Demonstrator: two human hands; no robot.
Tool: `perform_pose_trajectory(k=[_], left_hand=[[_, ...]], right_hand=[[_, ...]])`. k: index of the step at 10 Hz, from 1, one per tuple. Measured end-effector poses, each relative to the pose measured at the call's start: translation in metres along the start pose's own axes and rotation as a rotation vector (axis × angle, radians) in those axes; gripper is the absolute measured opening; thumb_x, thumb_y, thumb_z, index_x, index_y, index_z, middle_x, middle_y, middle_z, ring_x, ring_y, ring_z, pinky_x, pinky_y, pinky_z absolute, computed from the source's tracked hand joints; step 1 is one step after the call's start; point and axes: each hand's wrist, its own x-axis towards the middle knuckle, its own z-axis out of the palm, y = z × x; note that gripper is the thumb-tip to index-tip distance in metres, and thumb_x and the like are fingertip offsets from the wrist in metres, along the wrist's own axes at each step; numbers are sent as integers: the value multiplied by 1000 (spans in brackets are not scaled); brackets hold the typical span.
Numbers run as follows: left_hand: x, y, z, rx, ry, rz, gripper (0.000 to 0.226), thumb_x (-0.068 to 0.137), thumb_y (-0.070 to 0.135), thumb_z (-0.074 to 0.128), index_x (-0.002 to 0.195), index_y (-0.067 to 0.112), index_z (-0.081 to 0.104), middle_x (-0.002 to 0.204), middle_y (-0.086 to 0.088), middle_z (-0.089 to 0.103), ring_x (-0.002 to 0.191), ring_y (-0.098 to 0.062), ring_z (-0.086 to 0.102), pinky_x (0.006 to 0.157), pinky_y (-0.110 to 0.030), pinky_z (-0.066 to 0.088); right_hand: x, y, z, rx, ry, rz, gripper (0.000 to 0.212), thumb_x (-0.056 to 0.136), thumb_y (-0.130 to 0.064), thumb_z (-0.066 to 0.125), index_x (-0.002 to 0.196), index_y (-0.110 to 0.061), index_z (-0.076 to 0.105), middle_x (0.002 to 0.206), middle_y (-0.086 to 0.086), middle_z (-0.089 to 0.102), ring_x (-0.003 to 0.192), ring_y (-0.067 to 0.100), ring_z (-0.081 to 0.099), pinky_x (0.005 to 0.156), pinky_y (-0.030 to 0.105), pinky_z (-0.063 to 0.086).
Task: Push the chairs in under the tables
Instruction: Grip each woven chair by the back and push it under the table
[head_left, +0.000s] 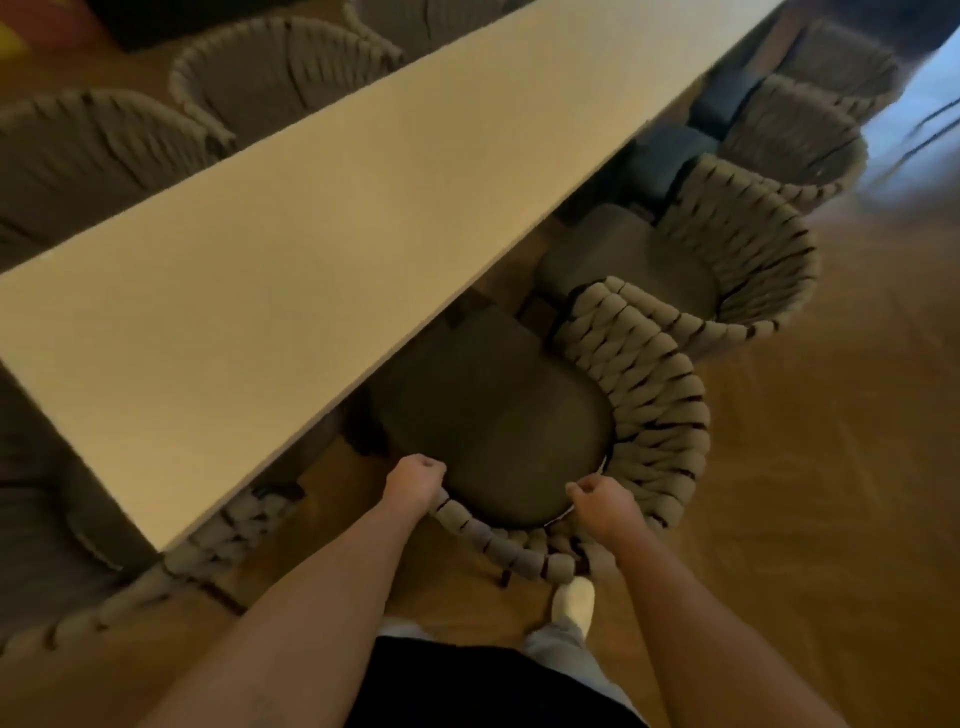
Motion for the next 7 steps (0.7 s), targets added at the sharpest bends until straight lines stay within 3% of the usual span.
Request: perform_pose_trajectory(k=[1,2,3,4,5,6,7], left_hand=[[-11,16,38,-123,86,13,17,94,31,59,99,22,73,109,-11,75,103,-32,71,98,-48,56],[-42,42,68,-270,98,32,15,103,28,56,106,22,70,104,-2,71,99,-21,67,97,-43,55],[-59,51,85,-352,107,13,14,106,30,53,110,25,65,106,1,67,102,-17,64,98,-38,52],[-63,38,94,-398,129,-32,11,106,26,53,105,24,64,106,-3,67,104,-23,65,97,-39,52],[-59,12,99,-380,110,-75,12,106,24,53,107,20,64,106,-9,68,99,-27,66,86,-37,53],[-53,-15,101,-334,88,-117,15,104,23,54,106,17,67,104,-11,68,96,-26,66,91,-45,55],[-41,-33,104,-293,75,-150,15,102,24,56,94,17,66,106,-20,69,100,-33,68,94,-53,54]], right_hand=[[17,28,-24,-79,-83,-67,28,104,-38,51,113,-16,66,96,-1,66,87,15,62,72,30,49],[20,63,-43,-143,-160,-98,32,103,-32,52,76,-18,60,74,-1,58,70,13,54,65,29,45],[29,89,-61,-210,-229,-101,36,103,-34,51,69,-21,54,71,-1,54,63,11,48,61,23,43],[40,99,-67,-242,-234,-117,33,104,-31,50,77,-14,60,72,-3,53,63,8,46,59,18,38],[40,92,-79,-271,-214,-145,38,106,-27,47,68,-21,50,71,-6,48,65,7,45,64,21,41],[47,85,-84,-285,-187,-140,39,106,-27,47,67,-22,47,70,-6,49,63,6,44,61,18,43],[64,74,-91,-220,-162,-124,30,102,-34,51,82,-16,65,83,1,65,77,16,60,72,36,53]])
